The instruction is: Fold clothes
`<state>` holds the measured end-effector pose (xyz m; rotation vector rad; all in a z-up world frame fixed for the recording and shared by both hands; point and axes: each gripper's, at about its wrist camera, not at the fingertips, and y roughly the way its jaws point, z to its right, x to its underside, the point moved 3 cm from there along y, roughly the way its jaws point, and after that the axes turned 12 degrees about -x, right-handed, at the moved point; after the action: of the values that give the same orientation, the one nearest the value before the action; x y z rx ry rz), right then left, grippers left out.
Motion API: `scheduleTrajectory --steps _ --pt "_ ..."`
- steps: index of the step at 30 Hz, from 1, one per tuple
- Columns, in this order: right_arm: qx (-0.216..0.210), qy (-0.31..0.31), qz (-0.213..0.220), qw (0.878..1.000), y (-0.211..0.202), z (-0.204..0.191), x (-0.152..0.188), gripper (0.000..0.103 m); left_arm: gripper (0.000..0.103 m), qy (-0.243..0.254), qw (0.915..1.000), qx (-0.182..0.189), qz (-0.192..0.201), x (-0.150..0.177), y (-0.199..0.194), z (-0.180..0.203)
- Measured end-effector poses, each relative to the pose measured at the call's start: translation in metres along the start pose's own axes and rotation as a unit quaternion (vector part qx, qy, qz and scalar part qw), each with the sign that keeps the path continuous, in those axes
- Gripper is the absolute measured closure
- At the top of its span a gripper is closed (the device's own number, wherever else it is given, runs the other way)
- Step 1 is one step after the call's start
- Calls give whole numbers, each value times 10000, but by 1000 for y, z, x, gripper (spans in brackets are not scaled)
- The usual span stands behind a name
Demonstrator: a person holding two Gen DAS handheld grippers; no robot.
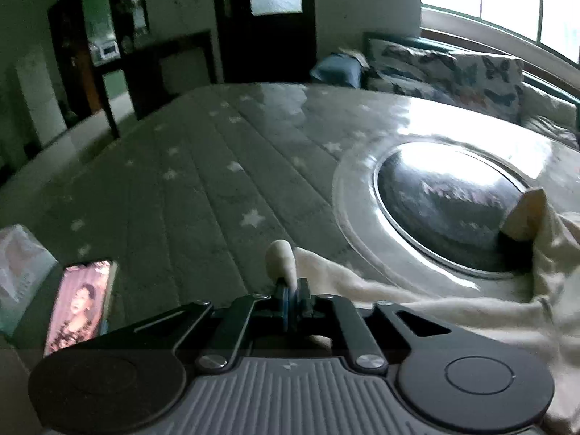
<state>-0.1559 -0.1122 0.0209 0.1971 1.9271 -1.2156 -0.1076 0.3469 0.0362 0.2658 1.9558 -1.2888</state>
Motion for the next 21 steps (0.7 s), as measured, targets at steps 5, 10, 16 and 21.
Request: scheduleTrajectory --steps 5,10,16,21 --pt "-626 -401 -189 9971 9 -38 -4 87 71 120 9998 -53 154 2 -17 -4" --pt "-861 -671 -339 9934 17 -63 -4 79 71 401 9970 415 519 5 -55 4" --pt "-1141 -993 -519 9871 27 -92 -5 76 71 1505 9656 1935 866 38 -120 72" --pt "-1292 -1202 -629 9823 33 -110 -4 76 69 2278 9221 2992 912 67 -155 123"
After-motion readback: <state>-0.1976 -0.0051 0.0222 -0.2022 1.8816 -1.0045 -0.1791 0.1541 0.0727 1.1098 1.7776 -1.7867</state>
